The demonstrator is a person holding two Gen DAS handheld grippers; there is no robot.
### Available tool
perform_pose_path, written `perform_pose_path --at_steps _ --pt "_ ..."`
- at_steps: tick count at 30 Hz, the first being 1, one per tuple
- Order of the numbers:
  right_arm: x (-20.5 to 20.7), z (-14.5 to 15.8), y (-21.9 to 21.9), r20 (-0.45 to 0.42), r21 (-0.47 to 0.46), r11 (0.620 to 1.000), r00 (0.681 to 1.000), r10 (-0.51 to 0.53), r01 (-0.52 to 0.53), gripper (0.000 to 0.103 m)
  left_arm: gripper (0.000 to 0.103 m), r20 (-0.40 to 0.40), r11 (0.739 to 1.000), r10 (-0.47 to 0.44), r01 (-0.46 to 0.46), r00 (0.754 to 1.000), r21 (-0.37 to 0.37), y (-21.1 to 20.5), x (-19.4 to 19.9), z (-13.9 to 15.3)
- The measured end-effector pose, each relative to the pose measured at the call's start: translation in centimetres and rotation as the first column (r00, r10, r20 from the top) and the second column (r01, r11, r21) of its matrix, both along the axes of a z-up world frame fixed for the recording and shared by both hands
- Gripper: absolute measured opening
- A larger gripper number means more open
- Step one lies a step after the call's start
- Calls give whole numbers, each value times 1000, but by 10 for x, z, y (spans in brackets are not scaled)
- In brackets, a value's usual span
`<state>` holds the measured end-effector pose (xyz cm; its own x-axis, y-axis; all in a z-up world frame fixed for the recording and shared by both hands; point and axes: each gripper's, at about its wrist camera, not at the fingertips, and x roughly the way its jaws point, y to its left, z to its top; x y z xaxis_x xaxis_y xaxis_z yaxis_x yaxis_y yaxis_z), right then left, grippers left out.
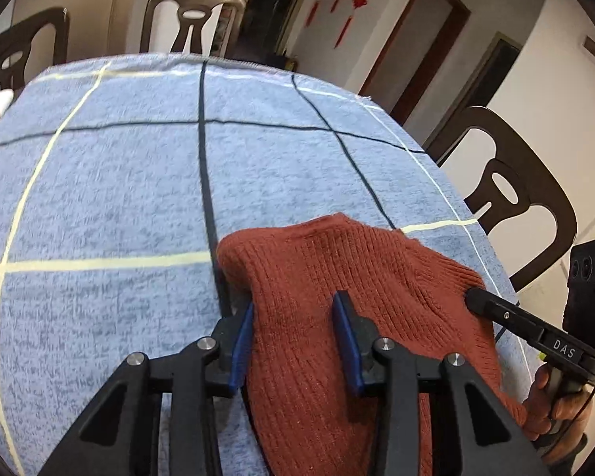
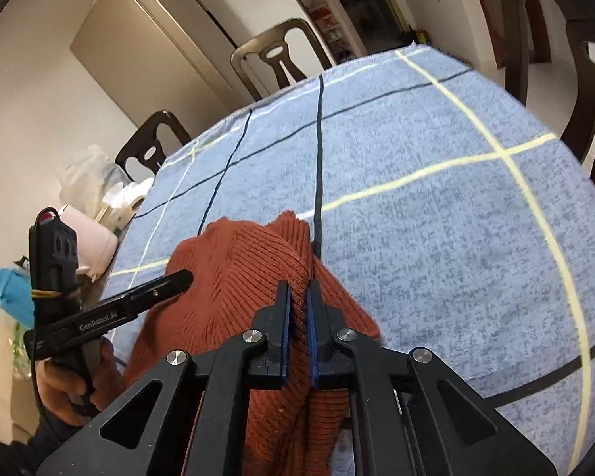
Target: Fold small clothes
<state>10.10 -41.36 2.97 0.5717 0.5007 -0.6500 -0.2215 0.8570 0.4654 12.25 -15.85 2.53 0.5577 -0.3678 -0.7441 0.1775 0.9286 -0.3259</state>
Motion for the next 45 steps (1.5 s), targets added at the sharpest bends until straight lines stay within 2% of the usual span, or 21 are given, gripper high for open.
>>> perform_pose_path --at_steps 5,6,8,9,11,15,17,19,21,22,23,25,28,30,32,34,39,45 --pt "3 -19 -16 -58 24 999 998 -40 42 8 41 -14 1000 7 -6 1000 22 2 3 -4" --pt "2 -17 -16 -49 14 999 998 -43 44 9 41 -9 1000 10 -10 1000 29 3 -1 -1" --pt "-8 -7 -14 -7 -27 998 999 -51 51 19 41 12 1000 4 -4 1000 27 7 -10 5" --pt "-12 -2 -14 14 -42 998 999 -47 48 20 41 21 1000 1 -1 1000 28 8 -17 8" --pt "-25 10 -12 59 -60 998 998 -12 16 20 41 38 1000 -9 8 999 18 12 -31 15" --pt "-61 23 0 107 -89 988 985 136 -127 20 41 75 999 -53 53 996 3 14 -66 26" --pt "-72 18 5 95 -125 976 977 189 -176 20 42 61 997 -75 75 995 -6 12 -78 22" --pt "-75 3 9 45 -200 964 982 185 -173 20 48 58 997 -75 74 996 19 9 -83 14" --pt "-72 -6 -4 19 -132 981 989 144 -140 25 48 56 998 -65 65 996 11 11 -83 11" --pt "-70 -6 -8 6 -111 986 992 125 -123 32 48 46 998 -56 56 997 -6 12 -82 12" --pt "-69 -2 -10 18 -121 989 996 92 -90 39 48 41 999 -48 49 998 -20 13 -80 13" --pt "-67 2 -12 27 -126 990 997 66 -62 41 48 48 999 -36 37 998 -27 16 -77 14" --pt "-53 -2 -20 -20 -5 999 999 46 -46 52 52 24 997 -17 19 1000 -70 20 -71 7" --pt "-40 -10 -24 -60 63 998 998 32 -28 53 56 1 994 1 -1 1000 -110 24 -66 1" --pt "-32 -17 -22 -91 81 997 996 19 -11 53 59 -16 990 7 -10 1000 -143 25 -62 -4" --pt "-29 -17 -19 -87 107 994 996 34 -24 53 59 -22 988 9 -12 1000 -154 23 -60 -7" --pt "-30 -14 -5 -75 98 993 994 80 -73 54 60 -12 992 4 -6 1000 -125 11 -64 -7" --pt "-25 -18 -7 -80 100 993 994 70 -62 51 61 3 999 5 -5 1000 -54 -1 -62 -5"
